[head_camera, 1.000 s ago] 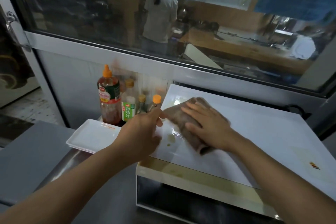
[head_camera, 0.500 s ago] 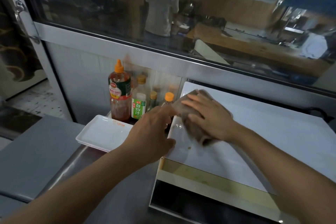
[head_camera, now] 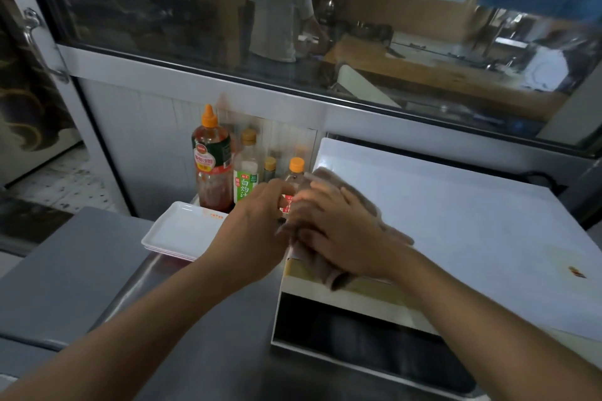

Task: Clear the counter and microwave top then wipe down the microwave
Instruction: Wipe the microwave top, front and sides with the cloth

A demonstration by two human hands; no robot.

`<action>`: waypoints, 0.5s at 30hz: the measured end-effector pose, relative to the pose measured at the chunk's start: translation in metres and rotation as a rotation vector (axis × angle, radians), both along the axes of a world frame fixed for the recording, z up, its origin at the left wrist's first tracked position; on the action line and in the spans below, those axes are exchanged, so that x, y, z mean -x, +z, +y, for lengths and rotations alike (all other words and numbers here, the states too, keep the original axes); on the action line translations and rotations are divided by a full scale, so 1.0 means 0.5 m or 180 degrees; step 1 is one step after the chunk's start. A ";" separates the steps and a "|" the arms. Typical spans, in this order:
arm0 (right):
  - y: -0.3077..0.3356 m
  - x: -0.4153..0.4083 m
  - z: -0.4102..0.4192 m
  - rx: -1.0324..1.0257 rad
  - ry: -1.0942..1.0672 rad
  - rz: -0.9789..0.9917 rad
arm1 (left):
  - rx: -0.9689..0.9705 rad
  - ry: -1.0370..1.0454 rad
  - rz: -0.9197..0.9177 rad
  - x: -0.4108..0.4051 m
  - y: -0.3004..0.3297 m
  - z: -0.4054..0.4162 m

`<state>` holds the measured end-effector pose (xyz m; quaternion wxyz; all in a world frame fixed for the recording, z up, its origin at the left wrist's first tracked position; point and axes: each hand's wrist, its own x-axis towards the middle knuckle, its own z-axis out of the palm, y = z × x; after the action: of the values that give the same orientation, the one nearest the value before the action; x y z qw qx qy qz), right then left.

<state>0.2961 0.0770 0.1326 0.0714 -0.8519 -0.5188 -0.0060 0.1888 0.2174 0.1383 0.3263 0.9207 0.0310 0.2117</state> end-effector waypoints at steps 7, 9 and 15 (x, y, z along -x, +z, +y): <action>-0.009 0.101 -0.081 0.0165 0.0078 -0.0404 | -0.0014 -0.0147 -0.0065 0.038 0.012 -0.030; -0.013 0.102 -0.124 0.0275 -0.0061 -0.0415 | 0.0115 -0.0126 0.0255 0.044 0.015 -0.043; -0.009 0.106 -0.223 0.0517 -0.0548 -0.0297 | 0.0299 0.0094 0.0684 0.063 -0.004 -0.052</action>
<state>0.2433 -0.0346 0.1281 -0.0229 -0.8950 -0.4453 -0.0096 0.1574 0.1914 0.1363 0.3607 0.9213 0.0891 0.1148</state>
